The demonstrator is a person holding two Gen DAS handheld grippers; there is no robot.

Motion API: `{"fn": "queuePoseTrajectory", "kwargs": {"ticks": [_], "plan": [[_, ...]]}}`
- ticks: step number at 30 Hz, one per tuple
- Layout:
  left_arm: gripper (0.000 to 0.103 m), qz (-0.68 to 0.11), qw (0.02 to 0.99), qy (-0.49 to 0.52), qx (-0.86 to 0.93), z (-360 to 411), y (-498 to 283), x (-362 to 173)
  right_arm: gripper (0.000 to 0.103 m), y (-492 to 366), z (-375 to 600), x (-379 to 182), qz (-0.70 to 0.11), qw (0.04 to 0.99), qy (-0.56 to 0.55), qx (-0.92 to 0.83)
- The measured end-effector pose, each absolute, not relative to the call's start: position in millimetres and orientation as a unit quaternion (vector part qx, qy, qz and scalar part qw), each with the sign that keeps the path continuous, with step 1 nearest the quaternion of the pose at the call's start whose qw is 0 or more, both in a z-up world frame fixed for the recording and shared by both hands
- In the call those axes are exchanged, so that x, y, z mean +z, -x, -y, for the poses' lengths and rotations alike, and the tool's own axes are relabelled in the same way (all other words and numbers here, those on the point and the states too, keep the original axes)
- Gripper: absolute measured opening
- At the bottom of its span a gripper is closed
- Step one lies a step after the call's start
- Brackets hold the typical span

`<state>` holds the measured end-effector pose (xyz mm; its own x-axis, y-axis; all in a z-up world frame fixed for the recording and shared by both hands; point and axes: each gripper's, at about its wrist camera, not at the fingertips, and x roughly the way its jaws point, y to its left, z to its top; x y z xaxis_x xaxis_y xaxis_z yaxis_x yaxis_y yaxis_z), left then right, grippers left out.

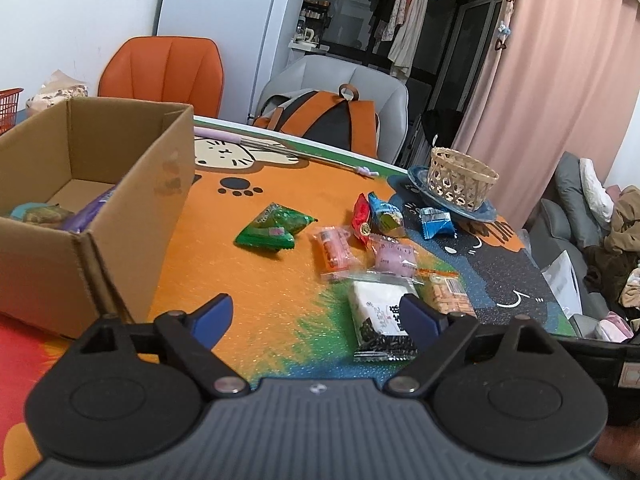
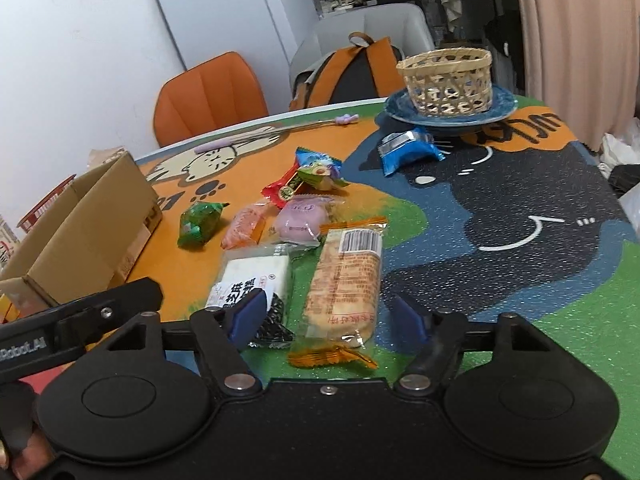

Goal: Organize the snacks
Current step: 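Grasp the black-and-white sesame packet with the left gripper while the right grasps the wafer bar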

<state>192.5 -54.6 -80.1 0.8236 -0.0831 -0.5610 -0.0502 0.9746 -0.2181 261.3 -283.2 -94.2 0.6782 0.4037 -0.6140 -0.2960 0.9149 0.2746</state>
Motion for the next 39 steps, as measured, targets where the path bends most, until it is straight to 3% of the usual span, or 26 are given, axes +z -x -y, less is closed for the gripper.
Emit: {"fn": "queuePoseTrajectory", "kwargs": {"ticks": [2, 7, 33, 39], "plan": [[0.09, -0.299, 0.948, 0.112, -0.011, 57, -194, -81, 0.043, -262, 285, -96, -0.356, 0.909, -0.082, 0.2], [0.09, -0.299, 0.948, 0.108, -0.02, 67, -199, -82, 0.035, -261, 292, -95, -0.352, 0.913, -0.078, 0.191], [0.091, -0.317, 0.945, 0.075, -0.036, 111, -229, -104, 0.039, -253, 339, -102, -0.333, 0.924, -0.112, 0.148], [0.09, -0.323, 0.945, 0.051, -0.021, 116, -233, -113, 0.052, -256, 335, -101, -0.328, 0.927, -0.099, 0.15]]}}
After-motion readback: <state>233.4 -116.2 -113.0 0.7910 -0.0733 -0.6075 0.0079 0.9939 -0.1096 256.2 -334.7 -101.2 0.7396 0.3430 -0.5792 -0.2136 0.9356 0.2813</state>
